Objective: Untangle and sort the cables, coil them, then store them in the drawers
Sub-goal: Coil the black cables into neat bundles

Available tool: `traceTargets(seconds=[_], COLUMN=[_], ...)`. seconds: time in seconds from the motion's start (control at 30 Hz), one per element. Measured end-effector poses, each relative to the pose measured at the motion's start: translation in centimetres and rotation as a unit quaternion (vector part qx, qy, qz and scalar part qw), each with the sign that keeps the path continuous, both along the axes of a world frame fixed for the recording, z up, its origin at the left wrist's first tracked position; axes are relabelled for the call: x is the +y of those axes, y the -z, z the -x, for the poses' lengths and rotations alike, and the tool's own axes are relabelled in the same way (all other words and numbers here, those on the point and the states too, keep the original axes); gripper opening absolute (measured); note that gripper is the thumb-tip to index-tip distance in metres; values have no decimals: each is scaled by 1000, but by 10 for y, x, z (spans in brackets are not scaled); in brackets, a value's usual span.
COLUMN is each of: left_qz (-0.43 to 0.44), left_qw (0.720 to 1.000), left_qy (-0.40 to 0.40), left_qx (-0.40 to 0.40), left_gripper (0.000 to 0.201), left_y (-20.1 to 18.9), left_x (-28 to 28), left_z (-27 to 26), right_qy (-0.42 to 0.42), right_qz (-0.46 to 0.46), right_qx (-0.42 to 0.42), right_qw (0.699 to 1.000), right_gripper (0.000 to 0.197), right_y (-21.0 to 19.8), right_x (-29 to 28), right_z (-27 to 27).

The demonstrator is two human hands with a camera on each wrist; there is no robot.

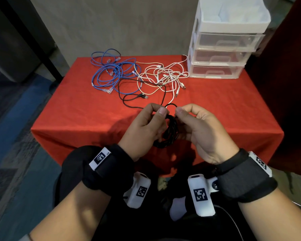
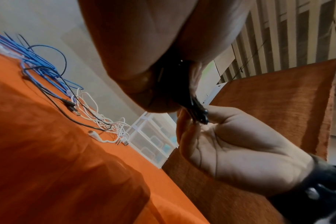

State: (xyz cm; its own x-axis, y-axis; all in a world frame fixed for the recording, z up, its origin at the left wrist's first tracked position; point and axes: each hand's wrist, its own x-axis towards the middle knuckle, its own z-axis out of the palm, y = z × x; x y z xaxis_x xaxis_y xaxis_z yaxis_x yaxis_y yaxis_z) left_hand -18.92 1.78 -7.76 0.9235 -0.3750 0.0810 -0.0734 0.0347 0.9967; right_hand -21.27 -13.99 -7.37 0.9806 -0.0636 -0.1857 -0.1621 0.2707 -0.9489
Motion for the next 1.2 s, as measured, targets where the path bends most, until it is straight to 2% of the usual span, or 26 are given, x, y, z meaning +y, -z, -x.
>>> traceTargets(seconds=[0.13,0.23,0.43,0.57,0.63,0.67,0.73,0.77,0.8,0.87,0.9,1.03,1.07,1.2], left_qz=[3,-21,-27,31,70,84,104,111,119,137,145,122,111,65], left_qw=[999,998,997,993,988,986,984,983,981,977,975,975,977,981], left_qy=[-21,-50,-58,-116,-126,-125,-118,-114,-113,-117,-123,-167,-173,-182], left_qx=[-32,-43,-38,10,52,68,90,96,100,110,113,74,62,31], left_gripper=[13,11,8,9,10,11,15,17,19,19,19,20,21,25], left_y=[3,4,3,-2,-4,-5,-3,-1,0,3,4,10,11,14], left_x=[-4,-3,-1,9,9,7,4,2,1,-1,-3,-8,-9,-10], left_z=[-1,-4,-3,-17,-20,-19,-17,-15,-14,-11,-11,-10,-10,-8], right_qy=[-58,-105,-111,-92,-69,-43,19,39,42,29,22,8,8,19], right_qz=[-35,-39,132,122,153,217,374,402,372,239,179,2,-19,9], right_qx=[5,-18,-65,-15,-37,-75,-150,-166,-154,-99,-79,-48,-58,-82], right_qw=[998,993,983,988,985,972,915,900,914,966,980,999,998,996], right_gripper=[19,13,17,17,17,16,12,12,11,15,17,17,16,29], right_y=[-1,0,9,12,14,18,24,26,26,26,25,20,19,21], right_x=[2,5,1,-8,-11,-12,-12,-12,-10,-3,2,11,12,15], right_z=[6,10,7,2,-1,-3,-6,-7,-7,-7,-5,0,0,0])
